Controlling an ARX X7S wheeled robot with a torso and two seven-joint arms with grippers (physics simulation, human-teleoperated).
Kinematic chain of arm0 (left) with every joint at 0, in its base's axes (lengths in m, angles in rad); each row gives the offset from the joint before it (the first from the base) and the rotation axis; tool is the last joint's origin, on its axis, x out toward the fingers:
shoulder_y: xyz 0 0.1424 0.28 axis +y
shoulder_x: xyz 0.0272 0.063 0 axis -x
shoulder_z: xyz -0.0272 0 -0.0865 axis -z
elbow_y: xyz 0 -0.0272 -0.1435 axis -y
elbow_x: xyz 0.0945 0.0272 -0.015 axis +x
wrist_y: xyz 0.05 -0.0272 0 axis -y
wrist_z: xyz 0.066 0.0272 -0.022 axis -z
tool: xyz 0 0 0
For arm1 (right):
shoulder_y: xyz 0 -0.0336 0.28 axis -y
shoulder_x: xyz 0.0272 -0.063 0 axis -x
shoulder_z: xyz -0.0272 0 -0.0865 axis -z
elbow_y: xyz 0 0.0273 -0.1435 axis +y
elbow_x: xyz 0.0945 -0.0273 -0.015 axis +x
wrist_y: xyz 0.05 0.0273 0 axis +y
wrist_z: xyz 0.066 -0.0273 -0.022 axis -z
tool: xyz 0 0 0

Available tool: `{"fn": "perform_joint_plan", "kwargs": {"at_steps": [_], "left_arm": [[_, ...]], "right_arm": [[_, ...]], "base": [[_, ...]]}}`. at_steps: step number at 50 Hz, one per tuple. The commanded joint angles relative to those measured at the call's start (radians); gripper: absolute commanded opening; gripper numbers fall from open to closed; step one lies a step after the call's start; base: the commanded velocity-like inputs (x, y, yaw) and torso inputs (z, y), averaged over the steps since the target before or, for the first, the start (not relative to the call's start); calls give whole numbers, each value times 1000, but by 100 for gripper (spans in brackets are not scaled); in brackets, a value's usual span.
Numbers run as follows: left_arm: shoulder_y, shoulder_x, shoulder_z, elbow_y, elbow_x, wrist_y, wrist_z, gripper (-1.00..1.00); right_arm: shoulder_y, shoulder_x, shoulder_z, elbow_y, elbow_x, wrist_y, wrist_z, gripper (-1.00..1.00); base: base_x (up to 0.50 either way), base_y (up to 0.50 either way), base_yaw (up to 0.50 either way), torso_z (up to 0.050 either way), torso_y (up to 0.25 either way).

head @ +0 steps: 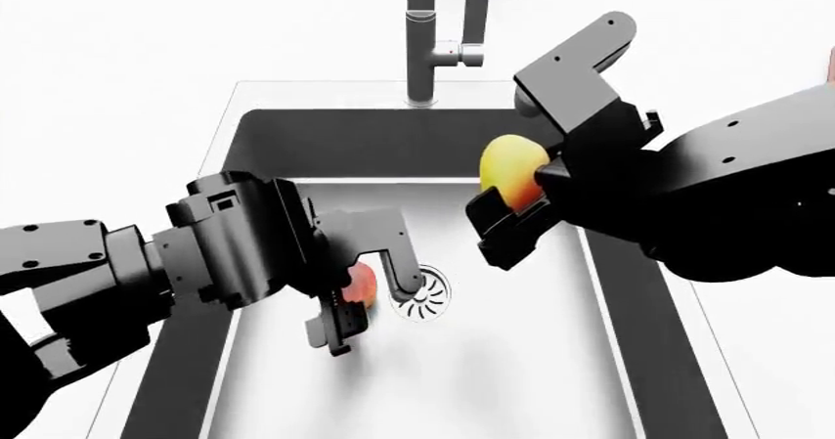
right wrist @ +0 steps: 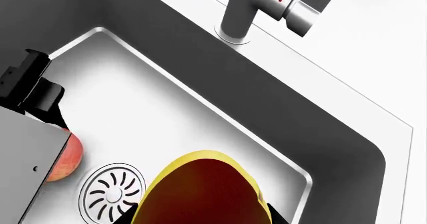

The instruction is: Pick up the fruits and vegetables and place them in the sink. Turn on the sink faucet to wash them. Then turn the sink off and put them in the tray.

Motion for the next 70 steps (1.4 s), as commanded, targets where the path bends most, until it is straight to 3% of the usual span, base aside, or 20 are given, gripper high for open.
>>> {"fn": "perform_joint_plan", "kwargs": {"at_steps": [1, 7, 19, 31, 36, 49, 62, 70], "left_arm": [[19, -15, -20, 35, 4, 2, -38, -100], [6, -50, -87, 123, -15, -50, -151, -100], [-34, -228, -445, 358, -211, -122, -390, -100], [19, -354, -667, 518, -397, -59, -491, -100], [85, -390, -764, 528, -463, 40, -507, -100], [168, -475, -880, 577, -580, 149, -492, -100], [167, -482, -886, 587, -589, 150, -497, -100], [67, -570, -971, 659, -709, 113, -506, -100]], "right_arm": [[2, 4, 5, -5, -17, 10, -8, -100], [6, 11, 5, -7, -15, 16, -5, -100], [60, 37, 8, -11, 14, 67, 28, -100], [88, 47, 19, -19, 11, 79, 39, -100], [78, 47, 25, -17, -10, 59, 31, -100], [87, 69, 46, -75, -25, 39, 67, -100], [84, 71, 52, -84, -20, 36, 73, -100], [192, 132, 89, -152, 50, 99, 121, -100]], "base": [[0, 0, -3, 0, 0], [0, 0, 0, 0, 0], [0, 0, 0, 0, 0], [0, 0, 0, 0, 0], [0, 0, 0, 0, 0], [0, 0, 0, 0, 0], [0, 0, 0, 0, 0], [0, 0, 0, 0, 0]]}}
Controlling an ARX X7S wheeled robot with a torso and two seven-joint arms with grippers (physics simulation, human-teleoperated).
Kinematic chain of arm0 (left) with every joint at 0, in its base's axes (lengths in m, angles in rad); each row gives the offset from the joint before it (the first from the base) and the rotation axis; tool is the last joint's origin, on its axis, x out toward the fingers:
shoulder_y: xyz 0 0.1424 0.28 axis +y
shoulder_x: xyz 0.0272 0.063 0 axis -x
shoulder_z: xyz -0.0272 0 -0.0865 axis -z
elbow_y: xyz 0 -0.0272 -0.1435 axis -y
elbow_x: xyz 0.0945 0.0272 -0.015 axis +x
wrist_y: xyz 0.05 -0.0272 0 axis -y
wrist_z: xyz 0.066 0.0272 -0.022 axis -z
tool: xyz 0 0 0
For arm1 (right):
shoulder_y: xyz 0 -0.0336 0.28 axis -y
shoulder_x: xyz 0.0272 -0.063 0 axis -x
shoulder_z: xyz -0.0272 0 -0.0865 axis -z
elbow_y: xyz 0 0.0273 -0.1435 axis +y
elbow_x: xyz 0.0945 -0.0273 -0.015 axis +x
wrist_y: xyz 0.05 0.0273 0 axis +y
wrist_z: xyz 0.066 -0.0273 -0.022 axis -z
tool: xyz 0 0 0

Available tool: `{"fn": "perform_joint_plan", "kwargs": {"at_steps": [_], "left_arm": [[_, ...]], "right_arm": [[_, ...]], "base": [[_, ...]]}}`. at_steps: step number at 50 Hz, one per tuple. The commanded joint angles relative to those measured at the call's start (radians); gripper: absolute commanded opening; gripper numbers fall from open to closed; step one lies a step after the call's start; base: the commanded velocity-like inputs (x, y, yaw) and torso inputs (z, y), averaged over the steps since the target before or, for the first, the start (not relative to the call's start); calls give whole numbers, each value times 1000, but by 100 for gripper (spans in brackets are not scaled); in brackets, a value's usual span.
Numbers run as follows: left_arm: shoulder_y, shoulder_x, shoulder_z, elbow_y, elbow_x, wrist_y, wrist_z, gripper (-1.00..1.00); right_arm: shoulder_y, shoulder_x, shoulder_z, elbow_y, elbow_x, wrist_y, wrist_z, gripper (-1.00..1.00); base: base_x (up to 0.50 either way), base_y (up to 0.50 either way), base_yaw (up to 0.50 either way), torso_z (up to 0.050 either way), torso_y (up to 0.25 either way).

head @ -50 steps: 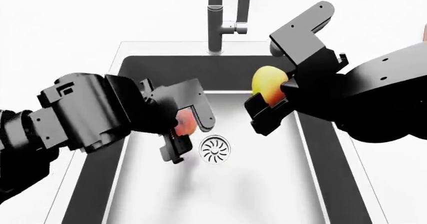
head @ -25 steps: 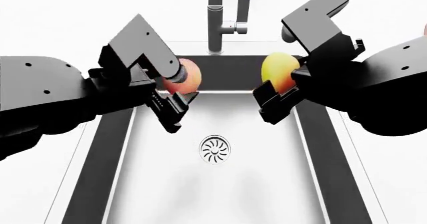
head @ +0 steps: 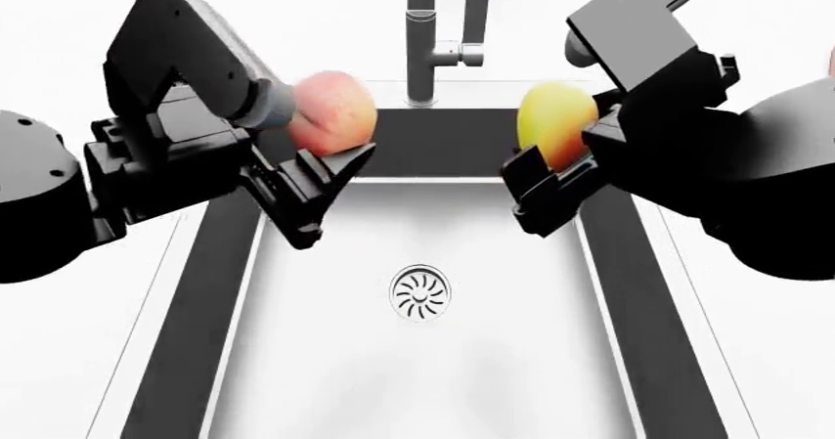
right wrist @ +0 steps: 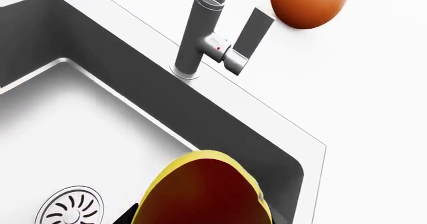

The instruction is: Pick up the fruits and vegetables and place them in the sink. Turn on the sink faucet to wash them. Then turn the sink off and put them in the tray.

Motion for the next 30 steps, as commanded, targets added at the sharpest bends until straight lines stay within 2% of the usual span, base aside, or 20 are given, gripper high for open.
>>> {"fn": "perform_joint_plan", "kwargs": {"at_steps": [1, 8, 18, 30], "left_arm": [[-91, -82, -99, 53, -134, -22, -20, -100], [-140, -114, -143, 28, -180, -25, -5, -100], [-160, -133, -164, 27, -217, -30, -6, -100], [-209, -138, -177, 35, -274, -59, -20, -100]], "right_arm": [[96, 51, 40, -59, 39, 59, 30, -100], [161, 57, 65, -63, 63, 94, 30, -100], [207, 53, 79, -51, 80, 134, 19, -100], [301, 37, 114, -11, 85, 195, -2, -100]], "base": [[0, 0, 0, 0, 0], [-107, 0, 0, 0, 0], [-491, -31, 0, 0, 0], [-280, -482, 0, 0, 0]]}}
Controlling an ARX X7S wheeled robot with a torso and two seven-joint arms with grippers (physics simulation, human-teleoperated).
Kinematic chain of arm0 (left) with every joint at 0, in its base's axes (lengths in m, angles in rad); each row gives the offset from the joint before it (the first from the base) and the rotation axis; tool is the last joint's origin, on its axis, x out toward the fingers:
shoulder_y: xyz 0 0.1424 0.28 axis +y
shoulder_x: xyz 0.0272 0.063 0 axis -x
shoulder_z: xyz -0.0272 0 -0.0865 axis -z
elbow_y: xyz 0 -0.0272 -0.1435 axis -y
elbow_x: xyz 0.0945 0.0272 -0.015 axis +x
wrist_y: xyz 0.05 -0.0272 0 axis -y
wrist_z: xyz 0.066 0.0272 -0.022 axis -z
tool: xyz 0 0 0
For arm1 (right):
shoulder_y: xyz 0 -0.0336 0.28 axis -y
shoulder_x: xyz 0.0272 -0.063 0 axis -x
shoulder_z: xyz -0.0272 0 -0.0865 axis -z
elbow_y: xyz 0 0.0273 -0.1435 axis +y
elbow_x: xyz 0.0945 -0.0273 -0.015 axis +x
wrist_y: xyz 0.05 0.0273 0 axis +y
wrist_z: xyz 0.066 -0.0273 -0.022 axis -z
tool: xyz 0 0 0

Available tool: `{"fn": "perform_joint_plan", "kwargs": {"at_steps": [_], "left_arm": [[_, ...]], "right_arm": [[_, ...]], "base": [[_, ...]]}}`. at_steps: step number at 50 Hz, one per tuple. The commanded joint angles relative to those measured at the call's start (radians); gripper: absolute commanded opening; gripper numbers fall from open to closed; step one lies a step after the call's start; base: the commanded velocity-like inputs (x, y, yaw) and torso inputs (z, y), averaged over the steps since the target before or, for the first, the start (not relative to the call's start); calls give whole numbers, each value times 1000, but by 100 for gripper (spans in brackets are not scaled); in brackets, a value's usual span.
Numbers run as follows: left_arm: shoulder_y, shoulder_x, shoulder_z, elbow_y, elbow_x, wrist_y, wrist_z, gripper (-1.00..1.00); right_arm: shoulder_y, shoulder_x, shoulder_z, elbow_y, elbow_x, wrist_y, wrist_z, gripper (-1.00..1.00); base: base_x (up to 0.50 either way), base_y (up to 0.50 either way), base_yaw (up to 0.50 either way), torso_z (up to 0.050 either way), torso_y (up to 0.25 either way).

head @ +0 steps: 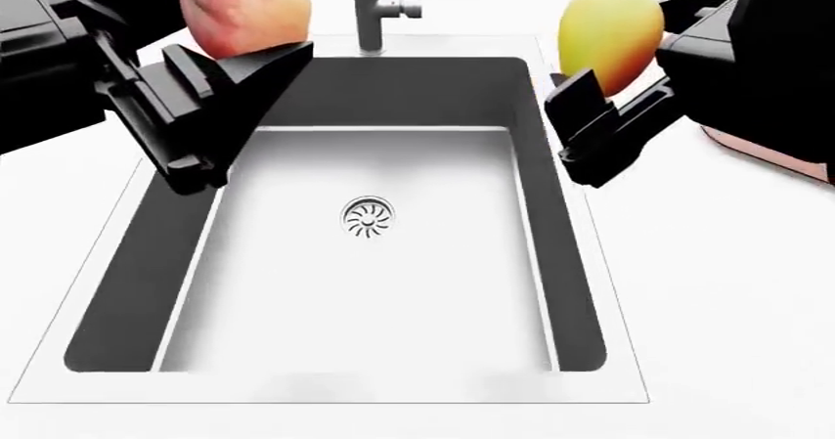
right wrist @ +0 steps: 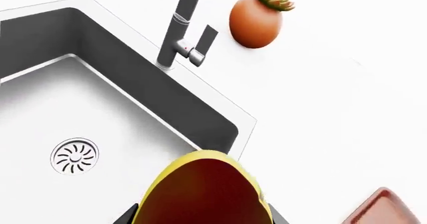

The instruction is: Pick up the fruits and vegetables and place them in the sink. Turn on the sink faucet to wash them. Then turn the sink off and put them in the tray.

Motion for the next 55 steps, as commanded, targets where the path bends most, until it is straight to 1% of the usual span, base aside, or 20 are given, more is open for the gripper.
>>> {"fn": "perform_joint_plan", "kwargs": {"at_steps": [1, 11, 26, 49, 55], "left_arm": [[-49, -11, -24, 5, -65, -23, -20, -100], [-67, -11, -22, 5, -75, -37, -17, -100], [-95, 10, -8, 3, -74, -60, -6, -100], [-104, 22, 4, 7, -67, -70, 1, -100], [-109, 22, 3, 7, -70, -71, 0, -100]], "right_arm": [[83, -8, 36, 23, -8, 62, -23, -100], [104, -11, 58, 33, -18, 88, -35, -100], [83, 11, 73, 16, -16, 106, -36, -100], [75, 15, 85, 16, -12, 146, -43, -100], [74, 12, 89, 20, -11, 153, -44, -100]], "base": [[-148, -500, 0, 0, 0], [-112, -500, 0, 0, 0], [0, -500, 0, 0, 0], [39, -500, 0, 0, 0], [6, -285, 0, 0, 0]]}}
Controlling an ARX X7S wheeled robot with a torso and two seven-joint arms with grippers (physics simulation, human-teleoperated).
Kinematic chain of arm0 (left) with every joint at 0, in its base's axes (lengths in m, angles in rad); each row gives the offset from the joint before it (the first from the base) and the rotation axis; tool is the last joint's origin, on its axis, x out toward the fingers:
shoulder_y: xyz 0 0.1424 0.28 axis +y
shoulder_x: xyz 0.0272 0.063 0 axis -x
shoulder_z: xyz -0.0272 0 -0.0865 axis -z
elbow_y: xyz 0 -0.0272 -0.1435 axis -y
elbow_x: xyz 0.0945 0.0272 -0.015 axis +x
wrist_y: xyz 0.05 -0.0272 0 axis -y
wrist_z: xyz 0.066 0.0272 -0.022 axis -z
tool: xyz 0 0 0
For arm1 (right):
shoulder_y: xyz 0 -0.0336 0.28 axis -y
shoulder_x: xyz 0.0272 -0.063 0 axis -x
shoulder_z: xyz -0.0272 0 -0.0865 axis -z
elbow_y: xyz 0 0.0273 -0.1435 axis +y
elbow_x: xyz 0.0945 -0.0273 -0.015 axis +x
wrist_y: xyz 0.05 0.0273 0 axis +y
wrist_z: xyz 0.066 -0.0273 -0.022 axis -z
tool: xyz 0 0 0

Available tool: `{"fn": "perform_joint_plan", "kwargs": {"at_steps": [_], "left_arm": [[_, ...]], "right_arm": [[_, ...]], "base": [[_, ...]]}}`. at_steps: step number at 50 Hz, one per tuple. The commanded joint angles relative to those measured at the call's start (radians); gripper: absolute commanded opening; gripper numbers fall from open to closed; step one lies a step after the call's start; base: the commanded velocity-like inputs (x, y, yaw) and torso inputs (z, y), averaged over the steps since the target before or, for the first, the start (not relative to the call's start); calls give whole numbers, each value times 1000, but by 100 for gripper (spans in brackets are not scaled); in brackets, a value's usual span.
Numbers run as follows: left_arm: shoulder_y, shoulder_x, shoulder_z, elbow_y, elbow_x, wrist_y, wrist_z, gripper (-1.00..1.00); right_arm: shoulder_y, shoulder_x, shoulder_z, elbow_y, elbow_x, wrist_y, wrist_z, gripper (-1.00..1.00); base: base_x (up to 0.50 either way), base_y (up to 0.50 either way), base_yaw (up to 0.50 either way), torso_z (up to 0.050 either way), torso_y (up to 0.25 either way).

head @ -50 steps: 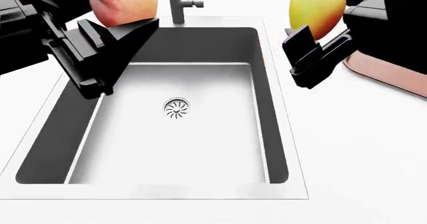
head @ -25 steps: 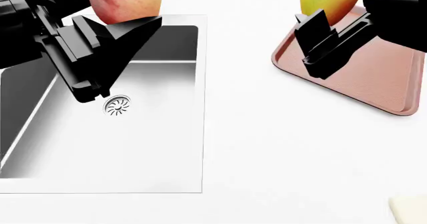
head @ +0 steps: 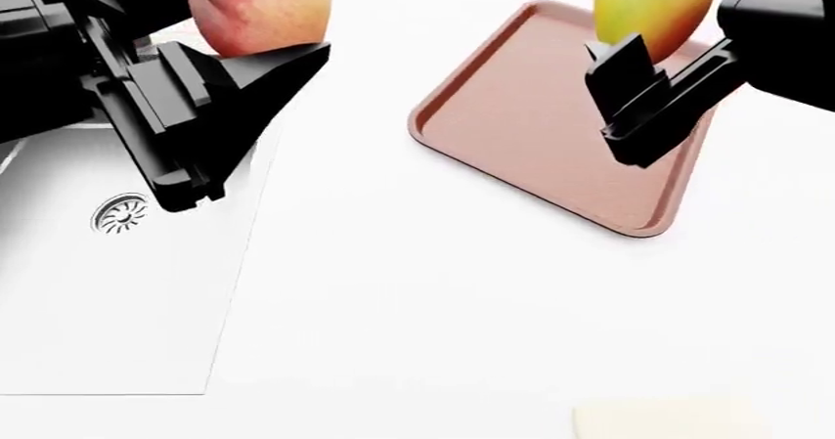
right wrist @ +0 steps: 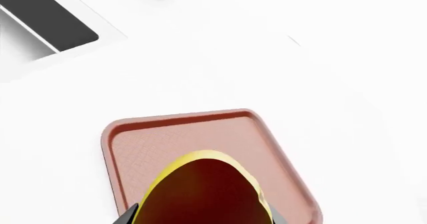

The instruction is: Pick up the fruits and vegetables and place them in the sink. Turn on the sink faucet to wash them. Then turn the sink off and put them in the tray.

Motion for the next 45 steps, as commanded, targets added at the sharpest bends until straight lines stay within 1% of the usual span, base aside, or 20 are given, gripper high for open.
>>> {"fn": "perform_joint_plan", "kwargs": {"at_steps": [1, 19, 24, 29, 36, 45], "left_arm": [[-12, 2, -2, -4, -9, -4, -11, -100], [-35, 6, 1, -11, -13, -18, -7, -100], [-43, 20, 11, -26, 4, -23, 2, -100], [-80, 84, 49, -73, 40, -47, 23, -100], [-132, 198, 141, -167, 110, -101, 80, -100], [-137, 310, 262, -284, 240, -120, 142, -100]], "right_arm": [[2, -4, 12, 5, -9, 27, -14, -100], [3, -23, 24, 15, -14, 58, -29, -100], [1, -41, 25, 25, -31, 68, -47, -100], [13, -56, 28, 50, -53, 89, -73, -100], [30, -70, 29, 92, -84, 121, -102, -100], [55, -72, 43, 128, -86, 148, -96, -100]], "base": [[-1, -500, 0, 0, 0], [-1, -500, 0, 0, 0], [0, -55, 0, 0, 0], [0, 0, 0, 0, 0], [0, 0, 0, 0, 0], [0, 0, 0, 0, 0]]}}
